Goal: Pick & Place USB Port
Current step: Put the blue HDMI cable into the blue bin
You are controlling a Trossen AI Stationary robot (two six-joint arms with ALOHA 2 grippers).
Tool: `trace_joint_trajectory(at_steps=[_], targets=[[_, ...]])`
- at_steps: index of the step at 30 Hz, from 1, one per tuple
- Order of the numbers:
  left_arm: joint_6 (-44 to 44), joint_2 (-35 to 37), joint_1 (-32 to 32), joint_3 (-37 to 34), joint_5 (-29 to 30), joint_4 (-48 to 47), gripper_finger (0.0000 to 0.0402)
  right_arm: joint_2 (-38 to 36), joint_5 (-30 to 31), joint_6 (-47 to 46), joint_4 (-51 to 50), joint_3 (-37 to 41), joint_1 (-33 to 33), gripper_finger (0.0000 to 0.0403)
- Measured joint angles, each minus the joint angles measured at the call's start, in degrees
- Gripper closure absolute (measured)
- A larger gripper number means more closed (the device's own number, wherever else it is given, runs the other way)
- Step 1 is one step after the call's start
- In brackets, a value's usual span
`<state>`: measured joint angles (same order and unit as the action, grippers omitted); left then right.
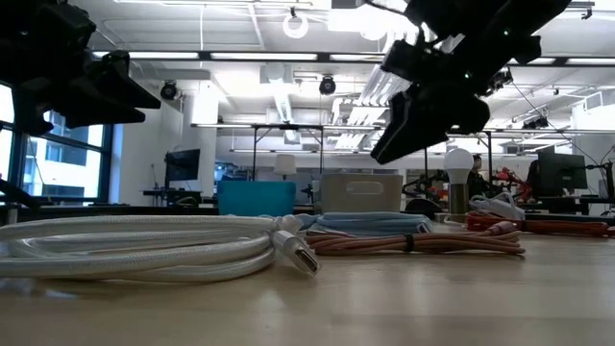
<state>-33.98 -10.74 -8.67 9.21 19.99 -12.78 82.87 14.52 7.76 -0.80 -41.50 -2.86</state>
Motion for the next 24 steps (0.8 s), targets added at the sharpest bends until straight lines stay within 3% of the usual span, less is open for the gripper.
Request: trace_joint_trajectory(at_steps=[15,24], targets=[[1.5,0.0,0.0,0.0,-1.8,-0.8,0.0199,0.0,-7.8,-9.2,-11.1,-4.7,-3.7,0.0176],[1.6,0.0,0.0,0.0,-2.6,-0.8,0.0199,0.0,-10.6,-10.6,-11.3,-4.7,-3.7,0.0176]])
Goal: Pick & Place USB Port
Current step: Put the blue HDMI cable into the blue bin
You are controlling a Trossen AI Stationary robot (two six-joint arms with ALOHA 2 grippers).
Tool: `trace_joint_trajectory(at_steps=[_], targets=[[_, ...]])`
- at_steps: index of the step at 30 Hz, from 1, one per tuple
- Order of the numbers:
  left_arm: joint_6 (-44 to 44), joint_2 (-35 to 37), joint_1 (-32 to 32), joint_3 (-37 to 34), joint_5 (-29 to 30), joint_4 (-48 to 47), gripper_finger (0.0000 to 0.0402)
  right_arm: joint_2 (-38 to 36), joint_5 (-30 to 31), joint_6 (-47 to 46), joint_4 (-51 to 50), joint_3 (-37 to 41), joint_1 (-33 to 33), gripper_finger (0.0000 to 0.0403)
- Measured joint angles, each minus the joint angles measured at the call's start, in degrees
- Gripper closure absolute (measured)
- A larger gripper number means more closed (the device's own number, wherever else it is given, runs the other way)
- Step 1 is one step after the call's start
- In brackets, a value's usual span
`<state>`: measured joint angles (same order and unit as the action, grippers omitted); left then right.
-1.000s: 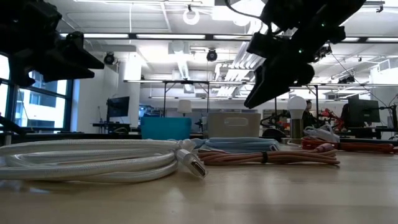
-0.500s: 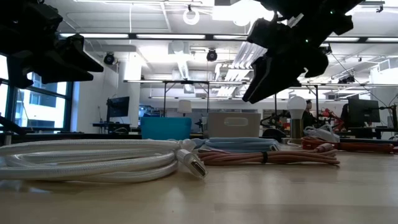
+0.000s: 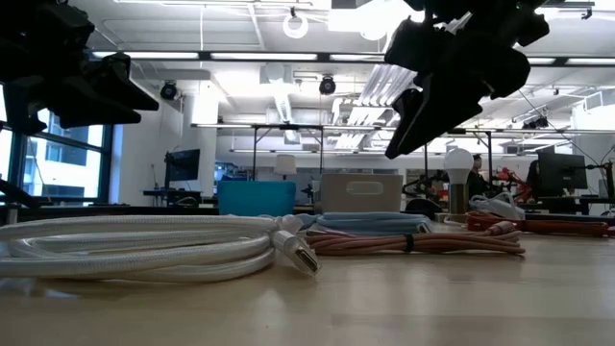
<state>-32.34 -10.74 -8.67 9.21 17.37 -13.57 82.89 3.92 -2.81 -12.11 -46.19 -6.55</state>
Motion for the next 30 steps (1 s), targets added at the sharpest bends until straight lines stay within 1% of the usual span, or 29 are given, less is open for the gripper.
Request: trace_joint_trajectory(at_steps=[3,7,19,24,30], targets=[[-0.2,0.0,0.0,0.0,0.0,-0.1,0.0199,1.0,-0.2,0.2,1.9,0.0,0.3,0.0176],[-0.5,0.0,0.0,0.0,0.1,-0.1,0.0199,4.1,-2.8,1.5,4.8,0.0,1.4,0.0176],[-0.6,0.0,0.0,0.0,0.1,-1.0,0.0199,13.9,-3.5,3.1,3.4,-6.0,2.1,0.0176],[-0.4,0.0,0.0,0.0,-0.1,-2.2,0.0199,15.3,-4.2,3.2,1.5,-8.1,2.1,0.0176],[-0.4,0.0,0.0,0.0,-0.3,-3.2,0.0199,15.3,-4.3,2.6,-1.3,-8.4,2.1,0.0176]])
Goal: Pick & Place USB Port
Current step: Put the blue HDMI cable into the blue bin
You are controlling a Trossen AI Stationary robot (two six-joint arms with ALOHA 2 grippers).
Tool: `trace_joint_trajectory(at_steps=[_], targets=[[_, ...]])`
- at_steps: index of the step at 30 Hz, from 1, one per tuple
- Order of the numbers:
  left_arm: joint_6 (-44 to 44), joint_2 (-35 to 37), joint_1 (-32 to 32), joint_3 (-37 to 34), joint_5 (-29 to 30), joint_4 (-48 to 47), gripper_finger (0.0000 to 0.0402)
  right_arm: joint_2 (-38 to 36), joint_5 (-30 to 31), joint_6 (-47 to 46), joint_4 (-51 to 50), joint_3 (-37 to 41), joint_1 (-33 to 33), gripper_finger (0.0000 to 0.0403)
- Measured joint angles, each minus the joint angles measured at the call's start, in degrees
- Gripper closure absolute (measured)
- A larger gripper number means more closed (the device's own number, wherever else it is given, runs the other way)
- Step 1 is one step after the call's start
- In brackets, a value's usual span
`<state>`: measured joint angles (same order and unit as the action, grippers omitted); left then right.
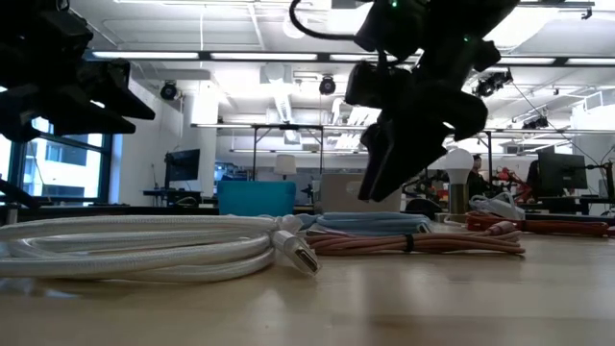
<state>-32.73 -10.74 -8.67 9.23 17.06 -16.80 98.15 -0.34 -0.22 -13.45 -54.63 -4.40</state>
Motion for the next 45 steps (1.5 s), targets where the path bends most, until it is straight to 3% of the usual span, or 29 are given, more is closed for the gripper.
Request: trace_joint_trajectory(at_steps=[21,39,45], targets=[[0.2,0.0,0.0,0.0,-0.1,-0.1,0.0199,0.1,-1.6,-3.9,-0.4,0.0,-0.2,0.0176],[0.4,0.0,0.0,0.0,-1.7,-0.1,0.0199,4.3,-4.2,-3.8,3.2,0.1,0.3,0.0176],[0.7,0.0,0.0,0.0,-1.7,-0.1,0.0199,4.3,-3.2,-3.8,3.3,0.1,0.3,0.0197]])
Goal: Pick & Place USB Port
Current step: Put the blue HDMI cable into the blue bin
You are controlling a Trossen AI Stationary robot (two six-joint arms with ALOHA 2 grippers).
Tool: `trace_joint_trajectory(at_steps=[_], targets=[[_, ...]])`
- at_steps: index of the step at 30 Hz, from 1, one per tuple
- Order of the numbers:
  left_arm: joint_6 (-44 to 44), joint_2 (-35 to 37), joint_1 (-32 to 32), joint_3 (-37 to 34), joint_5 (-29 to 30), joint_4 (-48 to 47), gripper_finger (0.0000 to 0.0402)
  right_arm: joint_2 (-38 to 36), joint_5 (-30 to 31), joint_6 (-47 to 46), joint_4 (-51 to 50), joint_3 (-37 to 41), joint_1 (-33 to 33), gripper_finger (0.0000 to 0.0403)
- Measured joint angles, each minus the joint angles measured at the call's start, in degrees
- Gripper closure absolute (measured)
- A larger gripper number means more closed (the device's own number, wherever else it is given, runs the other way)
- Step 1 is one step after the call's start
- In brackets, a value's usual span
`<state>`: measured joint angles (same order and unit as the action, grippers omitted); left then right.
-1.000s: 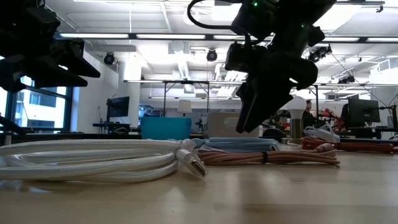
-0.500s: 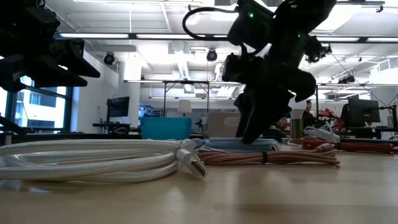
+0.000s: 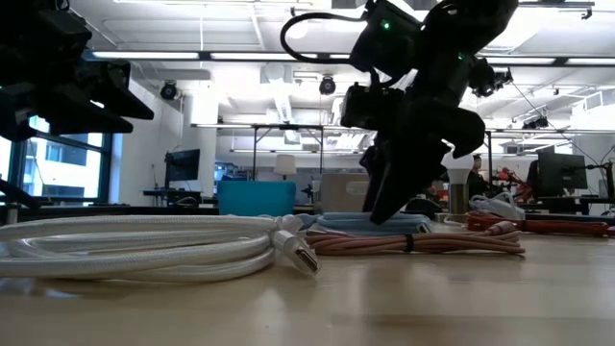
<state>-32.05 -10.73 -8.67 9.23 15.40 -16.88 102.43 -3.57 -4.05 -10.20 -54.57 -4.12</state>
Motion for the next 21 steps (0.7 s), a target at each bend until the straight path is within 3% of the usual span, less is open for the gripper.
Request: trace_joint_trajectory(at_steps=[13,16,19,21], targets=[[0.9,0.0,0.0,0.0,-1.4,0.0,0.0199,3.0,0.0,-0.2,1.0,-0.1,0.6,0.0268],[0.9,0.0,0.0,0.0,-1.8,0.0,0.0199,4.5,-0.1,-0.3,2.1,-0.2,1.2,0.0301],[0.9,0.0,0.0,0.0,-1.8,0.0,0.0199,5.0,0.5,1.2,3.2,-0.2,1.5,0.0361],[0.9,0.0,0.0,0.0,-1.8,0.0,0.0199,5.0,0.8,2.2,3.7,-0.2,1.5,0.037]])
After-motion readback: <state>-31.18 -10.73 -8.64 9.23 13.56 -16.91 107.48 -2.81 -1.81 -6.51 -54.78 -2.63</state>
